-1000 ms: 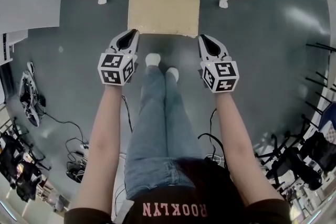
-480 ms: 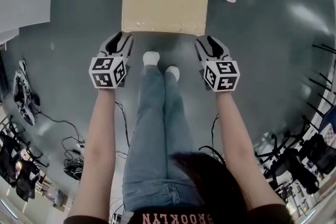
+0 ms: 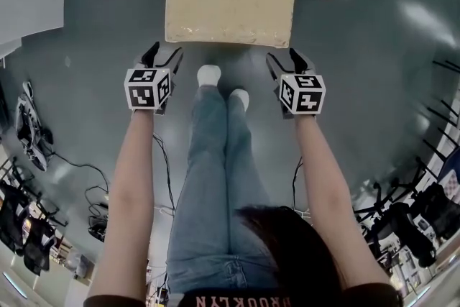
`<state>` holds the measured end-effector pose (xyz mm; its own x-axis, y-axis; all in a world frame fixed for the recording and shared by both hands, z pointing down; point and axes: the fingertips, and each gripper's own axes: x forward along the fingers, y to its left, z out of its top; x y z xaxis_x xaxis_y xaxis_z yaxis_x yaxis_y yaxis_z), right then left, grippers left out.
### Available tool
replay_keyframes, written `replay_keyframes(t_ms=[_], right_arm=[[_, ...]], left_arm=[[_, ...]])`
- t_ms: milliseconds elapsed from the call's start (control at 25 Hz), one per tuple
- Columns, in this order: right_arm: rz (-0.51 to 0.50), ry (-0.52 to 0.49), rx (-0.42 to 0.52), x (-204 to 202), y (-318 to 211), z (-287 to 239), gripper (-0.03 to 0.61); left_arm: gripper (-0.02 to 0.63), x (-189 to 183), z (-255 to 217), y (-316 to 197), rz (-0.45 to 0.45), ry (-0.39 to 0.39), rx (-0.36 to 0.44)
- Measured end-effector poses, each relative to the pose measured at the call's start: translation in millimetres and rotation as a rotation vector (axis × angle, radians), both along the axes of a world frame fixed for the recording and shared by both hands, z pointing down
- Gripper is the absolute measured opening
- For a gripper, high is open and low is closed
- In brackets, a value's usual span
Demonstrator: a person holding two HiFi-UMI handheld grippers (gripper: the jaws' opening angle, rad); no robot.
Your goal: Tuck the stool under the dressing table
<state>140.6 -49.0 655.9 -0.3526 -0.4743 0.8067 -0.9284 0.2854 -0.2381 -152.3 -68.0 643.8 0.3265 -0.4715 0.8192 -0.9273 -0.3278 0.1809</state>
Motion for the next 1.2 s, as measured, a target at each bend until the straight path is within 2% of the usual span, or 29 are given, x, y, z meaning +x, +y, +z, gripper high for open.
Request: replay_keyframes(t_ms=[400,520,600,800,1000,1200], right_arm=[[-0.026,0.105,-0.080,10,-15,48,0.260],[-0.024,0.098,-0.074,9,-23,49,0.262],[-0.026,0.095,-0.069,6,-27,47,0.262],[-0.046,0.086,-0.077,5,-28,48,0.268],[-0.055,0.086,-0.076,4,-34,48,0.272],[-0.061,0.095,-0.076,4,-45,47,0.272]], left_arm=[[0.256,7,40,-17,0.159,-0.071,-0.057],[0.254,3,41,-22,0.170,-0.086,-0.041],[0.228,-1,41,-25,0.180,-0.107,-0.029],[0.229,-1,42,-29,0.211,-0.119,-0.032],[0.227,-2,41,-37,0.179,-0.114,-0.018],[0.227,-2,41,-47,0.192,-0.114,-0.018]])
